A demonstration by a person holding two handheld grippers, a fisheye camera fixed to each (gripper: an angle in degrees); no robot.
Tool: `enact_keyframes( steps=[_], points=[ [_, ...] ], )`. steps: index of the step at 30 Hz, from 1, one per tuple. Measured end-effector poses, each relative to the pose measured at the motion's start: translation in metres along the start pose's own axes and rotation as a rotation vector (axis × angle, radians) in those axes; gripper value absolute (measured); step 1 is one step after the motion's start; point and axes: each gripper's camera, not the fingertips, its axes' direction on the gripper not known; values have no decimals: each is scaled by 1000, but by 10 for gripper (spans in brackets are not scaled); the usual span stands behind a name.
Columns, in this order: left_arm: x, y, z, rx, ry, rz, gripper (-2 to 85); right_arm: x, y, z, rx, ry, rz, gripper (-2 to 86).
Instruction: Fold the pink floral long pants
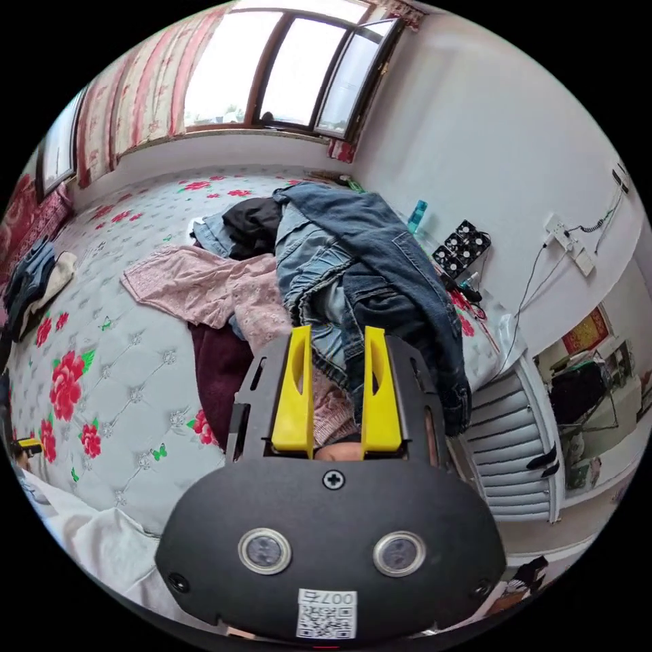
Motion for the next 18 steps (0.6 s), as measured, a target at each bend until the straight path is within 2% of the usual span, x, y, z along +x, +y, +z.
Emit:
enact_keyframes(
  steps=[5, 8, 10, 12, 14, 16, 18],
  points=[
    [-2, 14, 0, 8, 3, -26, 66, -73, -15, 9, -25, -19, -202, 89],
    [-5, 25, -3, 20, 11, -74, 60, -99, -34, 36, -129, -13, -266, 87],
    [-4, 35, -5, 40, 31, -76, 42, -105, -38, 63, -246, 15, -295, 82],
    [-3, 48, -8, 67, 40, -74, 18, -113, -34, 63, -226, 150, -374, 59],
    [-6, 68, -11, 101, 67, -94, 1, -117, -40, 54, -272, 167, -426, 41],
    [-12, 81, -15, 117, 104, -125, -5, -108, -50, 31, -285, 94, -388, 26],
    [-19, 91, -19, 124, 145, -156, -7, -84, -55, -16, -225, -75, -309, 11]
  ],
)
